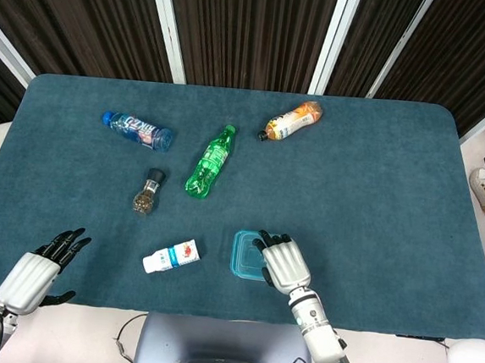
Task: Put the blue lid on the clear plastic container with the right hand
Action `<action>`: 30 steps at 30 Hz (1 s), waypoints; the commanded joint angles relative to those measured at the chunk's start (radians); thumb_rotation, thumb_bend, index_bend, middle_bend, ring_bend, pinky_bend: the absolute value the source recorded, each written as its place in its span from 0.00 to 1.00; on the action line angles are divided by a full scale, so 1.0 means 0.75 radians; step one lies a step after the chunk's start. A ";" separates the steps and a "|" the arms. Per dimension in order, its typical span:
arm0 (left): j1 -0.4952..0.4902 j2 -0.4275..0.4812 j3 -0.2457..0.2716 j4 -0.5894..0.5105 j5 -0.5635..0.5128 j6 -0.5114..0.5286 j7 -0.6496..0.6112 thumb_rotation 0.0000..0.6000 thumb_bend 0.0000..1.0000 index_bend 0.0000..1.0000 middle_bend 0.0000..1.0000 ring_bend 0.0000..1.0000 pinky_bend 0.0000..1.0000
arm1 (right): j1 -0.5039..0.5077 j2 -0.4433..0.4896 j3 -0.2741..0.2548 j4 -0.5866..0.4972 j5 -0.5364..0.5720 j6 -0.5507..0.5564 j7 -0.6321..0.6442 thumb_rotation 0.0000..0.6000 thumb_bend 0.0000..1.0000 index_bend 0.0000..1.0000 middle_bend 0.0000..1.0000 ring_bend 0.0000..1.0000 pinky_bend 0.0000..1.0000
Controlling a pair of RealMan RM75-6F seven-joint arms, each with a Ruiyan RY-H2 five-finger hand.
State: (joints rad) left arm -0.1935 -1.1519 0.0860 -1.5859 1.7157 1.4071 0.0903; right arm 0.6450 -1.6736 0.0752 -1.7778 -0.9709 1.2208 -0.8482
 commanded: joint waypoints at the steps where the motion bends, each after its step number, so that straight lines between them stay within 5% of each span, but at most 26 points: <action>1: 0.000 0.000 0.000 0.000 -0.001 -0.001 0.000 1.00 0.34 0.12 0.04 0.10 0.44 | -0.001 0.002 0.000 0.002 0.002 -0.001 0.002 1.00 0.36 0.40 0.28 0.37 0.40; 30: -0.002 0.001 0.000 -0.008 -0.007 -0.011 0.012 1.00 0.34 0.12 0.04 0.10 0.44 | -0.016 0.044 -0.033 0.016 0.023 -0.051 0.062 1.00 0.36 0.40 0.28 0.37 0.40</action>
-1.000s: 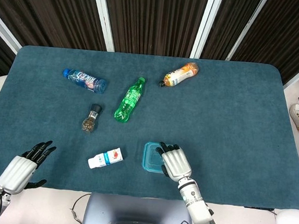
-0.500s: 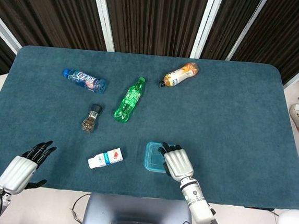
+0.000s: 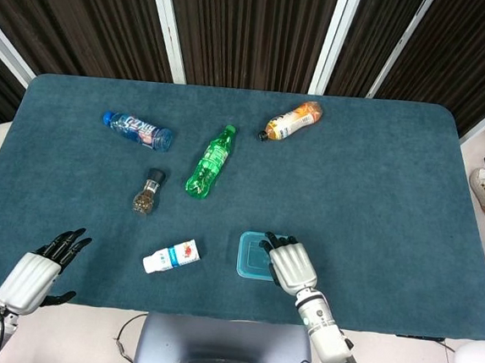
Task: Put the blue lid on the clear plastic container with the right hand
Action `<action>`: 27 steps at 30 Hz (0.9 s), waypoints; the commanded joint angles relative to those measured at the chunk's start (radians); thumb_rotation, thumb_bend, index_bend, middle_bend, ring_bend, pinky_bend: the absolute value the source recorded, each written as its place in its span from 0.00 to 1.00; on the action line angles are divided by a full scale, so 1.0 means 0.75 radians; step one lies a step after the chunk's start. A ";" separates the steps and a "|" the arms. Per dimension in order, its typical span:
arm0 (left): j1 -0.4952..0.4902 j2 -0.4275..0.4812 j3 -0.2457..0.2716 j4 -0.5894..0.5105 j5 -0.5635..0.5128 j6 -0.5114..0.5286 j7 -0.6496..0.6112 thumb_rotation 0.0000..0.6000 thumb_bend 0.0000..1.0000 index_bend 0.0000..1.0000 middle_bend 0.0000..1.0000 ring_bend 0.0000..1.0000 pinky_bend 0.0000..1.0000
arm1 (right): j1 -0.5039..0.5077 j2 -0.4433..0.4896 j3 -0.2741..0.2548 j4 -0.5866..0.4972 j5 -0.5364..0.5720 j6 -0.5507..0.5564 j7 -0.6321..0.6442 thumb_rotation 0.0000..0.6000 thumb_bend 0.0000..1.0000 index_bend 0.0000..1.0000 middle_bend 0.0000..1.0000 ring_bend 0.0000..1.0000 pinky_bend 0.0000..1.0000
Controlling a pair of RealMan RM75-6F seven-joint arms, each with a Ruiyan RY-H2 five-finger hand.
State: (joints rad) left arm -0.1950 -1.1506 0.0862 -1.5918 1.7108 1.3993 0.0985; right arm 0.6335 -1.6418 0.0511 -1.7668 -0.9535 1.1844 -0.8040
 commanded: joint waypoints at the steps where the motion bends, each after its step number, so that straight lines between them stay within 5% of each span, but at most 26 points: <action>1: -0.001 0.000 0.000 0.000 -0.001 -0.002 0.001 1.00 0.34 0.12 0.04 0.10 0.44 | -0.001 0.002 -0.001 0.003 0.000 -0.004 0.006 1.00 0.36 0.40 0.28 0.37 0.40; 12: -0.001 0.003 0.001 -0.003 -0.002 -0.004 -0.001 1.00 0.34 0.12 0.04 0.10 0.44 | -0.018 -0.002 -0.002 0.013 -0.098 0.035 0.060 1.00 0.36 0.38 0.28 0.36 0.39; 27: -0.002 0.000 -0.002 -0.002 -0.007 -0.007 0.001 1.00 0.34 0.12 0.04 0.10 0.44 | -0.070 0.127 -0.096 -0.123 -0.361 0.029 0.201 1.00 0.36 0.38 0.28 0.36 0.38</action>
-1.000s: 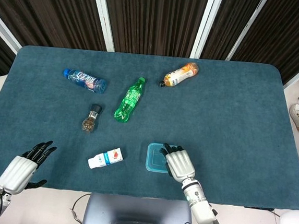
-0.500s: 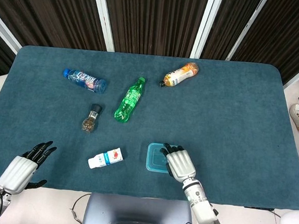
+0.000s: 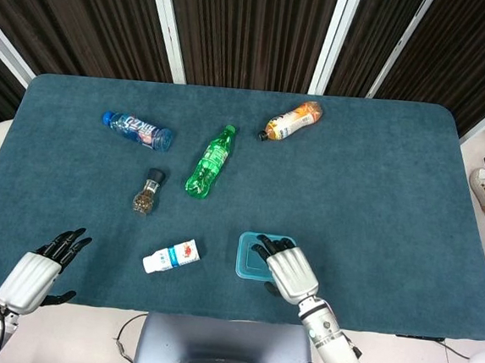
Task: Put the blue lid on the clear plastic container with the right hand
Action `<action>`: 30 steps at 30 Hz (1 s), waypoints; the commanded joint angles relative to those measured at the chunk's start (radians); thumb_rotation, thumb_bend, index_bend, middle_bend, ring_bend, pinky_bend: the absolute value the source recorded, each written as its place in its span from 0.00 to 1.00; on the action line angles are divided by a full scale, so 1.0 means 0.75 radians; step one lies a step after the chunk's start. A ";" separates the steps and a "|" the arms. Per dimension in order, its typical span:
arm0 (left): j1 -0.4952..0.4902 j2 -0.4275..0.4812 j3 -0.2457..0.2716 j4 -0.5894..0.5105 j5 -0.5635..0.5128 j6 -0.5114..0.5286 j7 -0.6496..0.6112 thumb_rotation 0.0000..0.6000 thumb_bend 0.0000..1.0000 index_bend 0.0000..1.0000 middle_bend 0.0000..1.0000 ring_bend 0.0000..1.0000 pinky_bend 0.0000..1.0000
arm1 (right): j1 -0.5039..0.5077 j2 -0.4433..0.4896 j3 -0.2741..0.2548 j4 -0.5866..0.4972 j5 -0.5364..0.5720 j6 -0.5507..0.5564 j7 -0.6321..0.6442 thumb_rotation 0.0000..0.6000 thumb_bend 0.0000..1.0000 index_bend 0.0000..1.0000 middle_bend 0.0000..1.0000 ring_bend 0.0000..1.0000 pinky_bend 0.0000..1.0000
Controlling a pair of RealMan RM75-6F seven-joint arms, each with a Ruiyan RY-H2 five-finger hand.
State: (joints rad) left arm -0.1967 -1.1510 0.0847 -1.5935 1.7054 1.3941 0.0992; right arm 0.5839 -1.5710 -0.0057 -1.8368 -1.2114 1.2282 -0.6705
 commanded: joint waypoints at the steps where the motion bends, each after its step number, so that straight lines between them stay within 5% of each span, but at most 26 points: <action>1: 0.000 0.000 0.000 0.000 0.000 0.000 0.000 1.00 0.34 0.12 0.04 0.10 0.44 | -0.003 0.047 -0.027 -0.041 -0.021 -0.044 0.031 1.00 0.36 0.38 0.28 0.36 0.38; 9: -0.001 0.001 0.001 -0.004 -0.002 -0.005 0.006 1.00 0.34 0.12 0.04 0.10 0.44 | -0.007 0.112 -0.085 -0.077 -0.068 -0.122 0.043 1.00 0.36 0.38 0.28 0.36 0.38; 30: 0.000 0.003 0.002 -0.004 -0.002 -0.002 0.000 1.00 0.34 0.12 0.06 0.10 0.44 | -0.011 0.047 -0.076 0.016 -0.060 -0.207 0.059 1.00 0.36 0.38 0.28 0.35 0.38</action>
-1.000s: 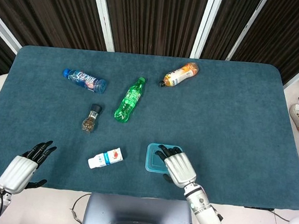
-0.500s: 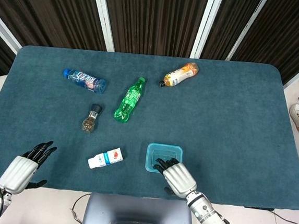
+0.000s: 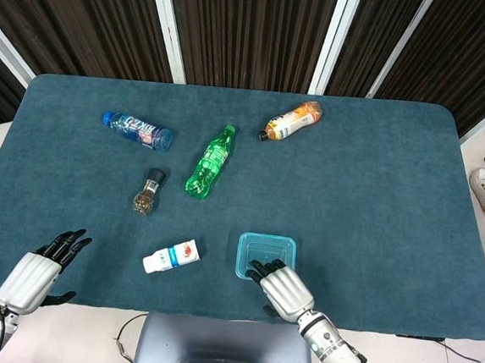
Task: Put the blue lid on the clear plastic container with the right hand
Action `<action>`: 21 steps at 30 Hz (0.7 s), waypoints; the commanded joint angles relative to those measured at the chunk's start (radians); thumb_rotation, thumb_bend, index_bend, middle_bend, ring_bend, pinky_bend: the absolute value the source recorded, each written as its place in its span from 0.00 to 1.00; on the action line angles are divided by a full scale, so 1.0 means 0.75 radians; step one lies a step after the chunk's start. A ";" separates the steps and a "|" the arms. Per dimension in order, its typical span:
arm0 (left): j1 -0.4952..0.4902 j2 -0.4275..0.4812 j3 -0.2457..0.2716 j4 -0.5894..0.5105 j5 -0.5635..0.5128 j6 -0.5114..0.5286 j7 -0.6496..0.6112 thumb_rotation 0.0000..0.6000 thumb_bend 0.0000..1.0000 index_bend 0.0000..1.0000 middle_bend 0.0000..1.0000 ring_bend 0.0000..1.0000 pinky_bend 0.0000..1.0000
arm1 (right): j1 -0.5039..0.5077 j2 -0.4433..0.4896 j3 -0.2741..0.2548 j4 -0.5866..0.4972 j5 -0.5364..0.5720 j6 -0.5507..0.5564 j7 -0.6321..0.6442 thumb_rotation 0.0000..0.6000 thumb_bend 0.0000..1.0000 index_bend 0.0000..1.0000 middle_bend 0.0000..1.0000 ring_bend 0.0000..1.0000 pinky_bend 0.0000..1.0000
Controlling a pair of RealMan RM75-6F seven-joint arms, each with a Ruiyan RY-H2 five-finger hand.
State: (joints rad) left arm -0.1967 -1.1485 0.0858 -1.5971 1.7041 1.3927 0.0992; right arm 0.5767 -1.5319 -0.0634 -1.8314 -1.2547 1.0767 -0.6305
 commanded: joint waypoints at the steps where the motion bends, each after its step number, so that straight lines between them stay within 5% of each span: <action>1: 0.000 0.000 0.001 0.001 0.000 -0.001 0.001 1.00 0.34 0.12 0.06 0.10 0.44 | -0.002 -0.007 0.002 0.013 -0.002 -0.008 0.009 1.00 0.36 0.38 0.28 0.35 0.38; 21: 0.000 0.002 0.001 -0.001 0.001 -0.001 -0.002 1.00 0.34 0.12 0.06 0.10 0.44 | -0.017 -0.023 0.013 0.080 -0.005 -0.047 0.066 1.00 0.36 0.38 0.28 0.35 0.38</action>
State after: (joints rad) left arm -0.1968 -1.1473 0.0863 -1.5978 1.7047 1.3921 0.0981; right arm 0.5643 -1.5492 -0.0538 -1.7715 -1.2590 1.0413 -0.5816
